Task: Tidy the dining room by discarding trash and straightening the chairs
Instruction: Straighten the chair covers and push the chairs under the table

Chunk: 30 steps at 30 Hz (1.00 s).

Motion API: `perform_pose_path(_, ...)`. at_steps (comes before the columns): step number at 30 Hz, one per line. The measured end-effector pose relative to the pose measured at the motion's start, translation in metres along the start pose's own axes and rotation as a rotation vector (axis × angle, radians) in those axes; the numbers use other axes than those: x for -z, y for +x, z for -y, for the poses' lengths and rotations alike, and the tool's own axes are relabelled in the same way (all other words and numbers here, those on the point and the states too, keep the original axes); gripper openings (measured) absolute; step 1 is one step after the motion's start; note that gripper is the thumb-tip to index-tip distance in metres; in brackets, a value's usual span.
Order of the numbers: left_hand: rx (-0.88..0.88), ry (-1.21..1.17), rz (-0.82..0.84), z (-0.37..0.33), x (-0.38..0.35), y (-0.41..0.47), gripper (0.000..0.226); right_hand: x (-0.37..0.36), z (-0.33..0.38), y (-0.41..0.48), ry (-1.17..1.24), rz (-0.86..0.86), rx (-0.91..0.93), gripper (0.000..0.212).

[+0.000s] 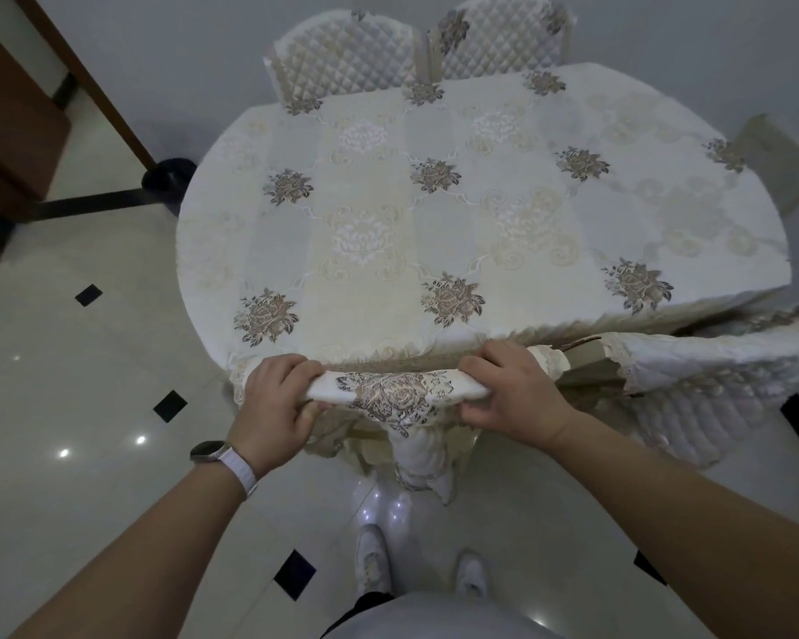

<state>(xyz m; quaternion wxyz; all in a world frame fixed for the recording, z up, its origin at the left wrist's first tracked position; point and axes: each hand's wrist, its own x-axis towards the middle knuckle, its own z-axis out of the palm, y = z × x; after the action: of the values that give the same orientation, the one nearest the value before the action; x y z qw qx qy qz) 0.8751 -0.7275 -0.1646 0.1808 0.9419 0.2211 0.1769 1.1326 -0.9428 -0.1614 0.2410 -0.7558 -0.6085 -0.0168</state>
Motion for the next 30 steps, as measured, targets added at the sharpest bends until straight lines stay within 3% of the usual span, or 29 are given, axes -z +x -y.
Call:
perform_pose_path(13, -0.038, 0.025, -0.001, 0.000, -0.015, -0.010, 0.036, -0.016, -0.016, -0.008, 0.017, 0.033, 0.039, 0.034)
perform_pose_path(23, -0.132, 0.206, 0.141, -0.026, -0.025, 0.005, 0.040, -0.005, -0.043, -0.013, 0.017, 0.081, 0.029, 0.036)
perform_pose_path(30, -0.099, 0.203, 0.161, -0.033, -0.030, 0.002, 0.035, -0.006, -0.049, -0.015, 0.029, 0.083, 0.044, 0.036)
